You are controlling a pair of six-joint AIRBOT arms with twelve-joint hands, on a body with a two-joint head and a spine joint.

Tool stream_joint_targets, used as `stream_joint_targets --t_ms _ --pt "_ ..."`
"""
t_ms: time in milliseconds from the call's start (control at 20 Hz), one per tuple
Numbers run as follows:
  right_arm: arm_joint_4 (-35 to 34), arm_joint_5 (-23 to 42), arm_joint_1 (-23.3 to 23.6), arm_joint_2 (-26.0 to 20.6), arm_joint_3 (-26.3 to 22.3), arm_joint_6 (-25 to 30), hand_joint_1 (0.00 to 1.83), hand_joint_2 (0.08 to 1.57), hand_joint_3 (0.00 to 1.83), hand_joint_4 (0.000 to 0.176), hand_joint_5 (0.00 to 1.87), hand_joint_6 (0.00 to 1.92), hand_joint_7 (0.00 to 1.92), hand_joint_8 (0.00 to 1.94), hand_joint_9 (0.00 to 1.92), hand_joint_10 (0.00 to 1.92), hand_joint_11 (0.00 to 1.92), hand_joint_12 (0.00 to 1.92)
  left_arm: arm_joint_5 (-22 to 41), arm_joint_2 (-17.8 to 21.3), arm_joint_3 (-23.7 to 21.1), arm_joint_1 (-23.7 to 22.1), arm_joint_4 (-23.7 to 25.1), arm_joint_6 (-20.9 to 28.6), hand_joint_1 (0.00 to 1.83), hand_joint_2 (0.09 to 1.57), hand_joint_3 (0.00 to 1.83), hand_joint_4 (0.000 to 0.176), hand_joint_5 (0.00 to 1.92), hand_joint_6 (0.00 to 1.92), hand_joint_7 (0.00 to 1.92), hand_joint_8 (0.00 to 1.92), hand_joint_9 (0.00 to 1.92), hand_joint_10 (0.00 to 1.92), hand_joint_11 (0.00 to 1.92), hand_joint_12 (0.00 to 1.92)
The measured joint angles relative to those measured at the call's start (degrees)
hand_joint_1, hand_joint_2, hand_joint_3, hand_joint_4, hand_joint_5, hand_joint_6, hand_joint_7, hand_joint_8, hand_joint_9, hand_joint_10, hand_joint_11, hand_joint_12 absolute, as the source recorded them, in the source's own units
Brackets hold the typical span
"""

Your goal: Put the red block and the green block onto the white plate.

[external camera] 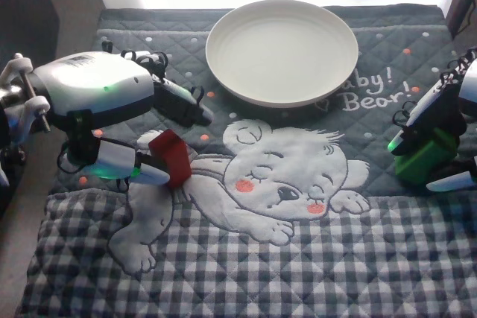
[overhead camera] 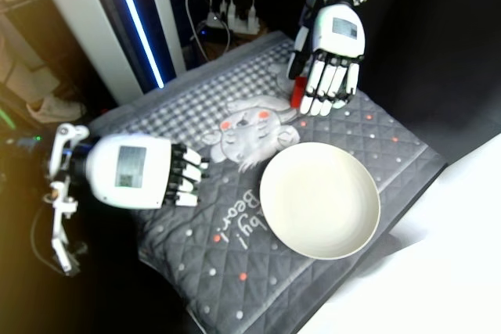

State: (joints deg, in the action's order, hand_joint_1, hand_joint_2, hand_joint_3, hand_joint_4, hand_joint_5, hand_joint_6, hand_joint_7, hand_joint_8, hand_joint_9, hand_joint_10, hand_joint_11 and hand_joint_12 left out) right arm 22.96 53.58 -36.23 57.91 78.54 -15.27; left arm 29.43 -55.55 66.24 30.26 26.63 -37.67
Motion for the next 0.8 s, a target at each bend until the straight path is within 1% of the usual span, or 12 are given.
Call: stream_joint_targets --t_ms 50,100,200,250,350,500,550,600,650,700,750,800 --pt "-0.02 0.0 0.02 0.0 0.0 0.0 1.31 1.01 0.0 0.0 1.38 0.01 1.23 0.82 1.21 1.0 1.02 1.42 0.0 -0.02 0.0 -0.04 0.02 0.0 1.22 1.13 0.0 0.0 0.81 0.85 1.06 0.79 0.94 0.21 0.29 1.28" --pt "-0.02 -0.02 0.02 0.0 0.0 0.0 1.31 0.99 0.0 0.0 1.4 0.01 1.29 0.67 1.23 0.93 1.05 1.34 0.0 -0.02 0.0 -0.11 0.02 -0.02 1.24 1.14 0.0 0.0 0.82 1.1 1.05 0.98 1.04 0.3 0.53 1.37" --pt "-0.02 -0.02 0.02 0.0 0.0 0.0 1.31 0.99 0.0 0.0 1.4 0.01 1.3 0.66 1.26 0.86 1.06 1.33 0.0 -0.07 0.0 -0.11 0.09 -0.02 1.24 1.09 0.0 0.0 0.99 0.94 1.08 0.88 1.11 0.42 0.71 1.34" --pt "-0.02 -0.02 0.02 0.0 0.0 0.0 1.31 0.99 0.0 0.0 1.4 0.01 1.31 0.65 1.28 0.83 1.08 1.31 0.0 -0.2 0.02 -0.09 0.07 -0.02 1.24 1.07 0.0 0.019 1.06 0.85 1.09 0.84 1.1 0.44 0.66 1.36" --pt "-0.02 -0.04 0.02 0.0 0.0 0.0 1.31 1.0 0.0 0.0 1.39 0.0 1.29 0.7 1.29 0.83 1.07 1.31 0.02 -0.42 0.07 -0.11 -0.02 -0.02 1.26 1.04 0.0 0.014 1.18 0.64 1.12 0.83 1.08 0.48 0.65 1.35" --pt "-0.04 -0.02 0.02 0.0 0.0 0.0 1.31 1.0 0.0 0.0 1.39 0.0 1.28 0.73 1.3 0.85 1.09 1.35 0.92 -0.68 0.31 -0.37 -0.9 0.04 1.25 1.05 0.0 0.023 1.14 0.74 1.13 0.76 1.09 0.48 0.64 1.34" --pt "-0.09 -0.02 0.0 0.0 0.07 0.0 1.31 1.01 0.0 0.0 1.37 0.0 1.27 0.75 1.31 0.99 1.1 1.51 1.05 -0.81 0.63 -0.74 -0.9 0.07 1.27 1.04 0.0 0.0 1.21 0.54 1.13 0.85 1.1 0.55 0.69 1.38" --pt "-0.31 0.0 0.0 0.07 0.26 0.02 1.31 1.0 0.0 0.0 1.38 0.0 1.29 0.71 1.29 0.99 1.08 1.48 1.16 -1.46 1.36 -1.33 -0.96 0.04 1.29 1.03 0.0 0.0 1.29 0.3 1.12 0.96 1.13 0.68 0.82 1.38" --pt "-0.46 0.13 0.0 0.13 0.68 0.02 1.31 0.98 0.0 0.0 1.41 0.01 1.36 0.54 1.28 0.87 1.02 1.35 1.22 -1.95 1.86 -2.21 -1.18 -0.07 1.29 1.03 0.0 0.0 1.34 0.14 1.11 1.01 1.12 0.78 0.87 1.38" --pt "-0.63 0.22 0.0 0.33 1.07 0.02 1.32 0.97 0.01 0.0 1.28 0.32 1.5 0.22 1.36 0.76 1.1 1.31 1.6 -2.19 1.99 -2.73 -1.36 -0.09 1.3 1.01 0.0 0.0 1.35 0.11 1.19 0.88 1.16 0.78 0.79 1.25" --pt "-1.99 0.42 0.0 0.98 2.01 0.0 1.32 0.97 0.0 0.0 1.22 0.44 1.55 0.09 1.39 0.72 1.12 1.33 2.38 -2.6 2.36 -3.54 -1.81 -0.42 1.31 1.01 0.0 0.0 1.35 0.08 1.21 0.85 1.18 0.77 0.43 1.02" --pt "-3.45 0.9 0.0 1.79 2.82 -0.04 1.32 0.97 0.0 0.0 1.25 0.36 1.56 0.07 1.39 0.74 1.13 1.4 3.04 -2.89 2.32 -3.89 -2.91 -1.31 1.3 1.03 0.0 0.0 1.36 0.04 1.15 0.98 1.14 0.91 0.56 1.4"
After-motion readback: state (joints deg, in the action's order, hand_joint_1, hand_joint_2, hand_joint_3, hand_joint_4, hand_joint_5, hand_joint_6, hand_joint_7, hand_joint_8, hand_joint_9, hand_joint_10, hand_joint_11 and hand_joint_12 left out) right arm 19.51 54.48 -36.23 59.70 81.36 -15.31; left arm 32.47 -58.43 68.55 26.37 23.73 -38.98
